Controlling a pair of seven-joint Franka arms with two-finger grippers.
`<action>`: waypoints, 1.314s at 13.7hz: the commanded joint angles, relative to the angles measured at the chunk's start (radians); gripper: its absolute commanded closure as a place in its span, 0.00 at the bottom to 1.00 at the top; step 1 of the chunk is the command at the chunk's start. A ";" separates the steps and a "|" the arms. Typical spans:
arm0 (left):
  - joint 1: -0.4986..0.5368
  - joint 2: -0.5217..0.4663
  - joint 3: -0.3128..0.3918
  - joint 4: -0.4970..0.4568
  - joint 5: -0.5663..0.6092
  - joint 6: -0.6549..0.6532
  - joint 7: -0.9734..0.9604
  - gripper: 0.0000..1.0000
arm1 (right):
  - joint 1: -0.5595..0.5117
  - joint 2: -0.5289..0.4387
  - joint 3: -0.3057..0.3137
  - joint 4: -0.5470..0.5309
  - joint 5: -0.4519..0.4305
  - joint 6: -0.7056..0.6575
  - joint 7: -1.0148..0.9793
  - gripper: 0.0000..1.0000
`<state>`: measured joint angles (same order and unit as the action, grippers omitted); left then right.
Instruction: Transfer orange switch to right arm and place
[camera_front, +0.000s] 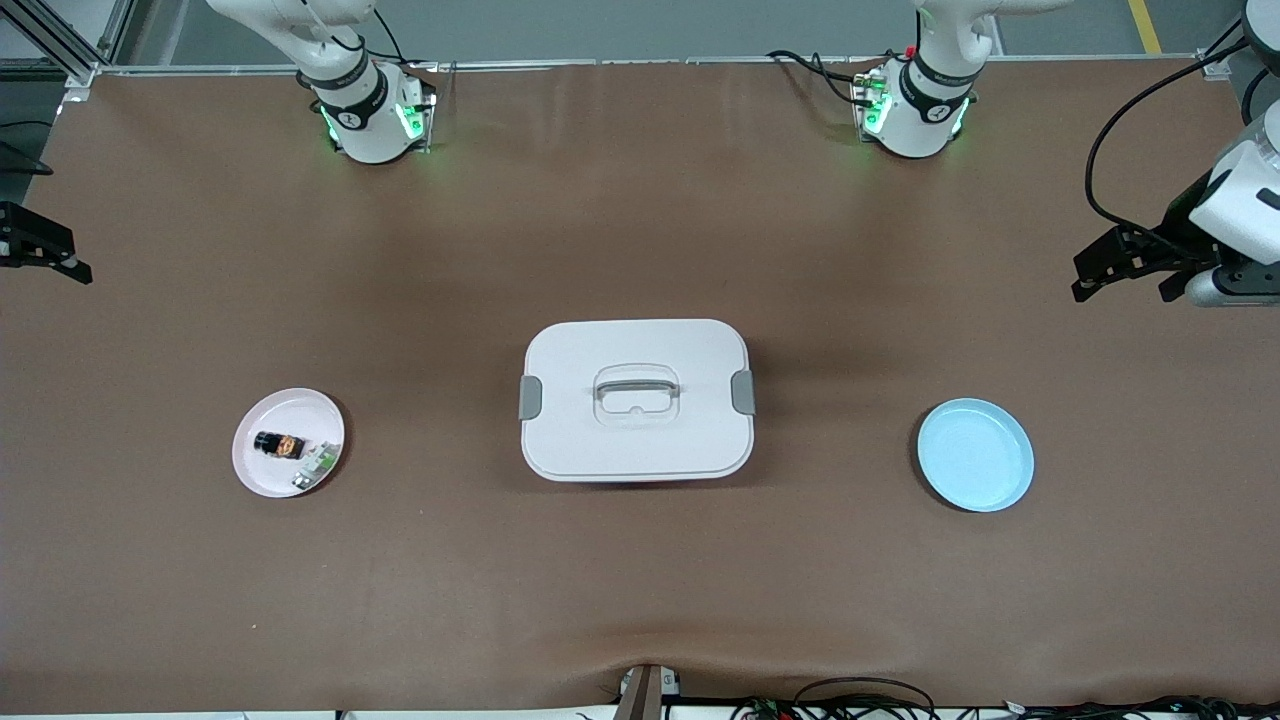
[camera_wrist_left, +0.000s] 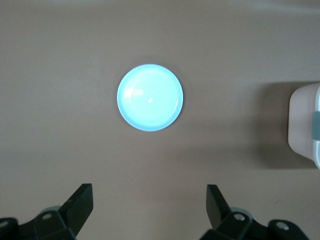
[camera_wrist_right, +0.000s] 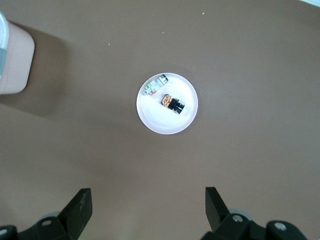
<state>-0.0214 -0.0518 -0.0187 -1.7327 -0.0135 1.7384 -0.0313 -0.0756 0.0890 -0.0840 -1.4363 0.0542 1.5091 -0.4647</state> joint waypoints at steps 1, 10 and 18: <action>0.006 0.035 -0.004 0.055 -0.005 -0.063 0.007 0.00 | 0.029 -0.034 0.001 -0.035 -0.019 0.008 0.113 0.00; 0.006 0.035 -0.006 0.051 -0.003 -0.077 0.014 0.00 | 0.028 -0.034 -0.002 -0.030 -0.019 0.010 0.144 0.00; 0.004 0.035 -0.006 0.051 -0.003 -0.077 0.016 0.00 | 0.023 -0.034 -0.003 -0.026 -0.027 -0.029 0.291 0.00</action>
<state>-0.0223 -0.0229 -0.0189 -1.7032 -0.0135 1.6839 -0.0312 -0.0567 0.0847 -0.0904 -1.4373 0.0442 1.4927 -0.2227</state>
